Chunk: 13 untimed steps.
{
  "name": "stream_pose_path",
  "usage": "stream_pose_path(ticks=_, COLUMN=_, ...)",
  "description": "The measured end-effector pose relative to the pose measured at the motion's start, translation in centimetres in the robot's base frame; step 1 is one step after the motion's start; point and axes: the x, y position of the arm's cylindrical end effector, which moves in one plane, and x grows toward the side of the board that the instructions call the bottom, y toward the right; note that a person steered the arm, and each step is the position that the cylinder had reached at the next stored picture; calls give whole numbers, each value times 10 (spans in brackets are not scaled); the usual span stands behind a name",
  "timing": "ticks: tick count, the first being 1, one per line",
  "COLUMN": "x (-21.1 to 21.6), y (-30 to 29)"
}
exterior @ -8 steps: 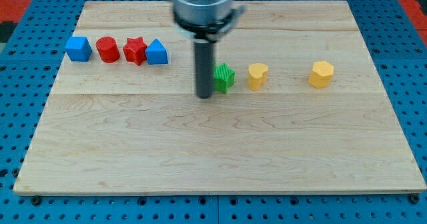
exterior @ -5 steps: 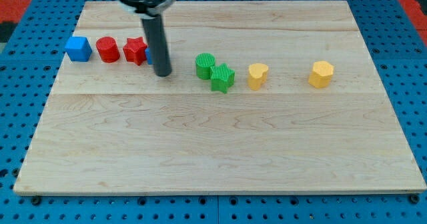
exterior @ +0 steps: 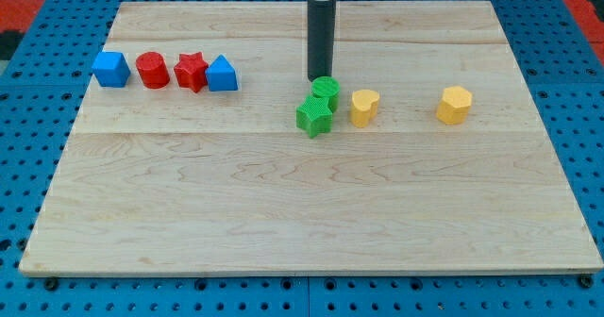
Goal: Slide the green star towards the blue triangle
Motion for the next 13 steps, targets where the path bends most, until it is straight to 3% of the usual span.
stream_pose_path(ticks=3, x=29, y=1)
stream_pose_path(ticks=5, x=97, y=1)
stream_pose_path(ticks=6, x=103, y=-14)
stream_pose_path(ticks=7, x=103, y=-75)
stream_pose_path(ticks=9, x=161, y=-39)
stream_pose_path(ticks=10, x=156, y=-95)
stream_pose_path(ticks=12, x=101, y=-124)
stream_pose_path(ticks=13, x=131, y=-124)
